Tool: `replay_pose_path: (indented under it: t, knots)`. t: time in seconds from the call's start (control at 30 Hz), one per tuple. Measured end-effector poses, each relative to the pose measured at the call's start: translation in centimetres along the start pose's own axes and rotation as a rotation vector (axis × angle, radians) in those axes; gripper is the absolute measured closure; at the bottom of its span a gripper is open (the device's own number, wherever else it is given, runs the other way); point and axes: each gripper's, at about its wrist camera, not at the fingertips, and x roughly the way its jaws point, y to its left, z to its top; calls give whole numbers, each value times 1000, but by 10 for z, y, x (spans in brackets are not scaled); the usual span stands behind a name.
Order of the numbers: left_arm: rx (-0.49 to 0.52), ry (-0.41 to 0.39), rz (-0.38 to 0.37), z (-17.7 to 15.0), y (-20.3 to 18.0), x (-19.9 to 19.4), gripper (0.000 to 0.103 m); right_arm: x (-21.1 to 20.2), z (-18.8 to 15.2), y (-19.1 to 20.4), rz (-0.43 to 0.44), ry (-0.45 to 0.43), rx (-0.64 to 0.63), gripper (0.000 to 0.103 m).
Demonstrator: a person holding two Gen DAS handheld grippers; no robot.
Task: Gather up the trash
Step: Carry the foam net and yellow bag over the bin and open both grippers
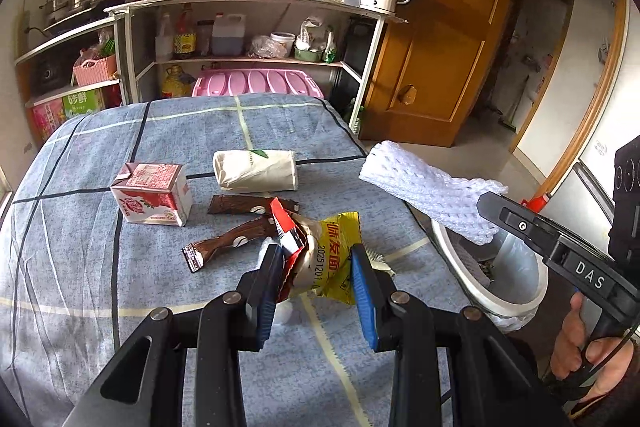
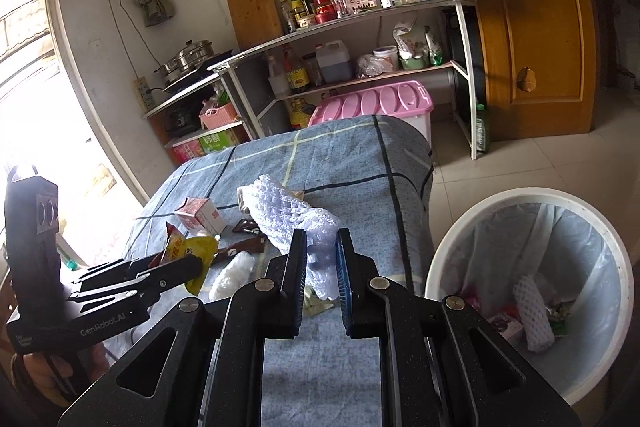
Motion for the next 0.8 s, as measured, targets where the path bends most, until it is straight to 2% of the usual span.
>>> replay_pose_path:
  t: [0.43, 0.8]
  knots:
    - [112, 4, -88, 7, -75, 18, 68, -51, 0, -54, -109, -69, 54, 88]
    - [197, 40, -139, 8, -140, 54, 68, -73, -7, -111, -240, -76, 108, 88]
